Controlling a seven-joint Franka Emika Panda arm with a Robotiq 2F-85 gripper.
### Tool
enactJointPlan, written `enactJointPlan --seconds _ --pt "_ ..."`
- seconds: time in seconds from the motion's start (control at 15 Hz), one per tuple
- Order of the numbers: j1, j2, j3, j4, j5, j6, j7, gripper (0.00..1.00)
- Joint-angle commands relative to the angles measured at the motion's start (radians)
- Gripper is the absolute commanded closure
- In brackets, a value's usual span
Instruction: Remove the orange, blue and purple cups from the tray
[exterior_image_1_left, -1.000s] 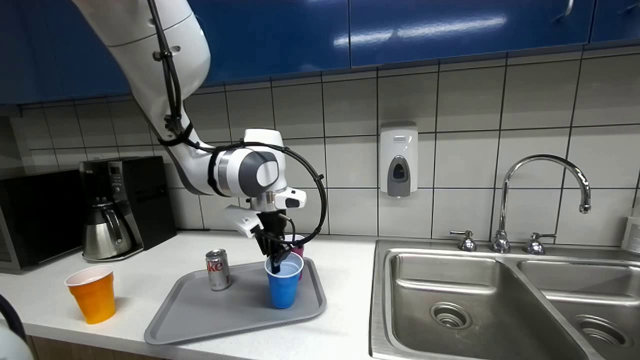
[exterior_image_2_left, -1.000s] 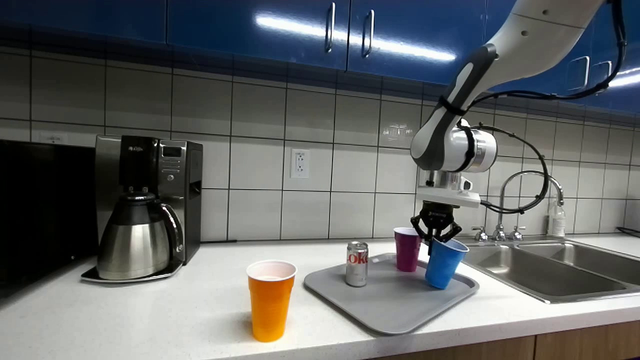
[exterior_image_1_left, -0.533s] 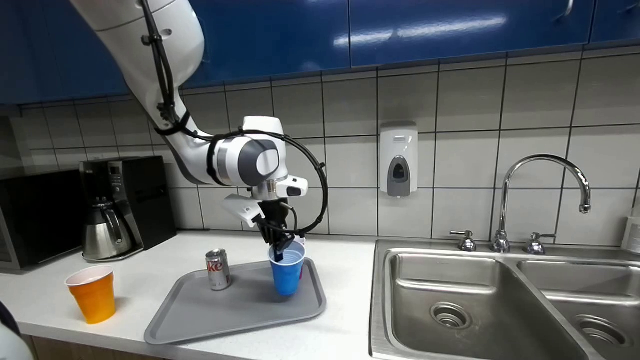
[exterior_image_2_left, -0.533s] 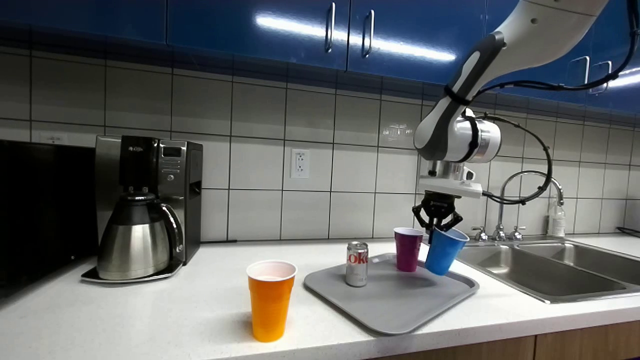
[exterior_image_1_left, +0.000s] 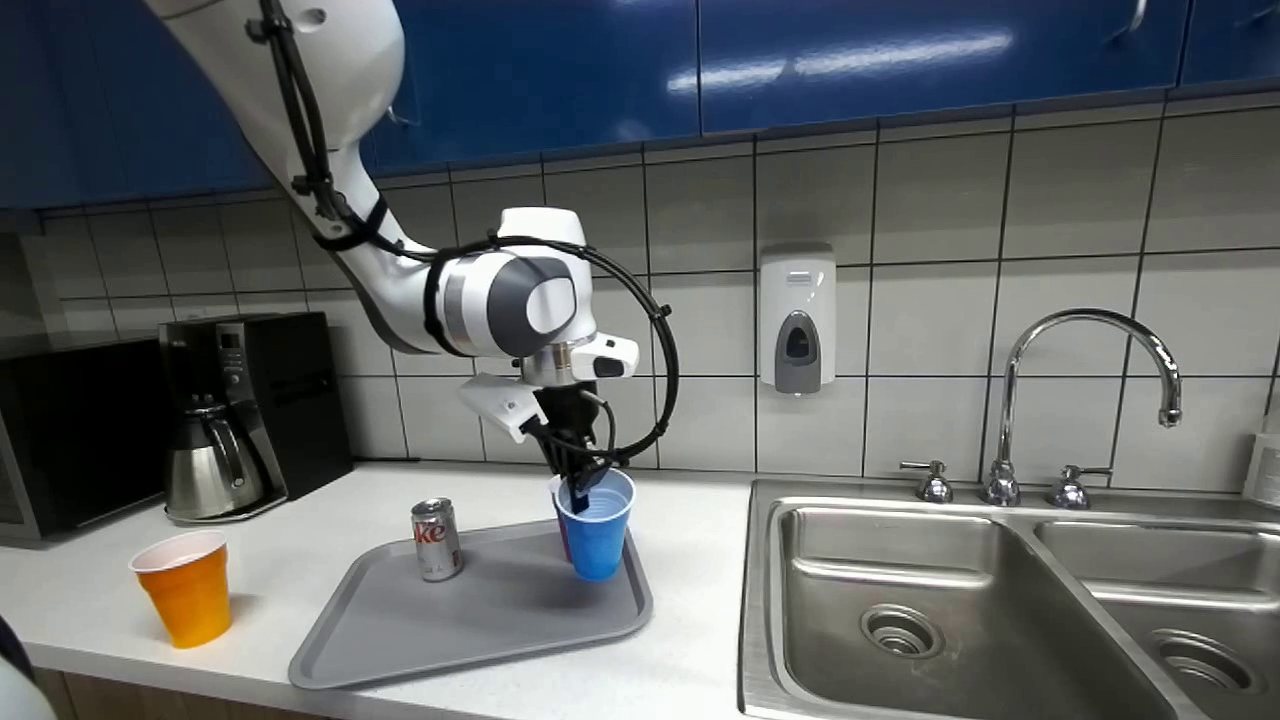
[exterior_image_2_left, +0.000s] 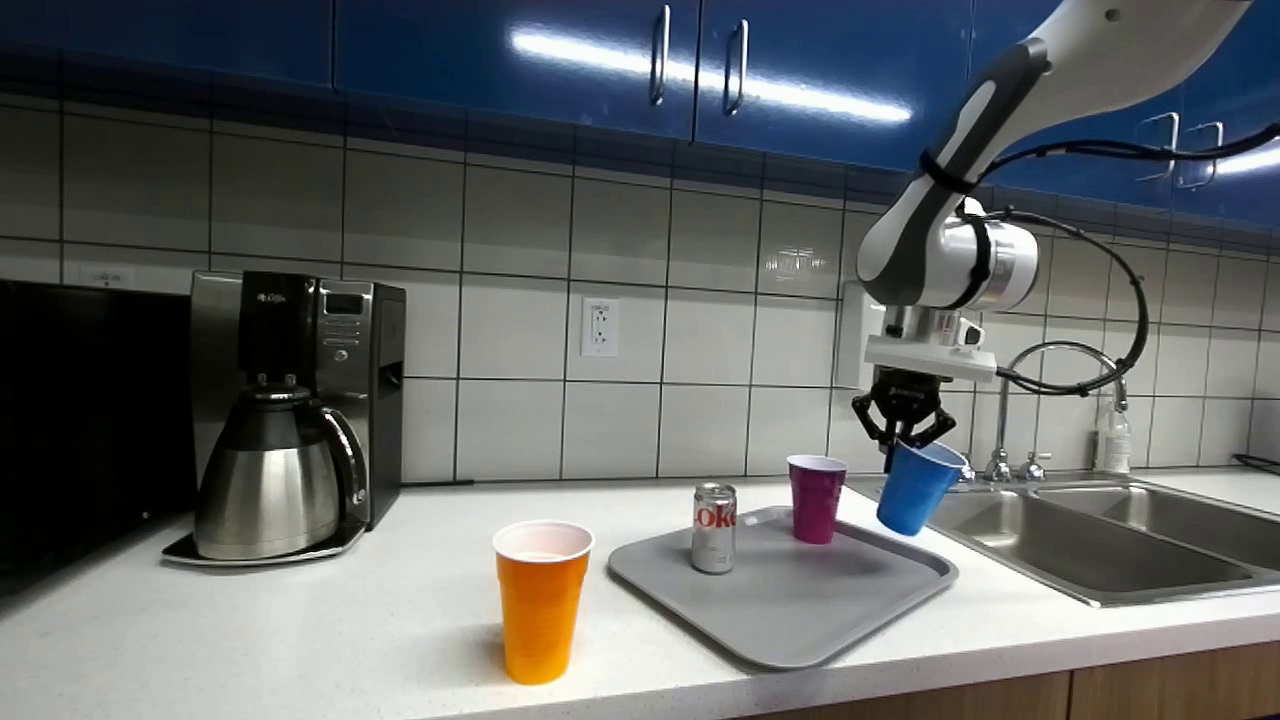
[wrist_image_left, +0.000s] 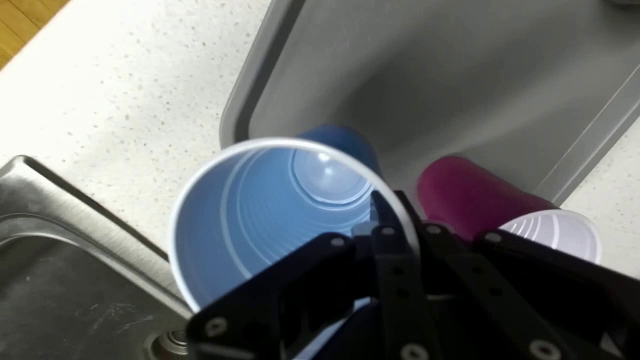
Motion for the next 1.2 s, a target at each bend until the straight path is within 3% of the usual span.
enactJointPlan --seconds 0.0,1.13 --pt "-0.031 -0.047 -0.012 -0.040 -0.037 -0.006 0.017 0.99" --pt "-0.110 -0.025 -0.084 -0.078 -0.163 0.008 0.040 0.99"
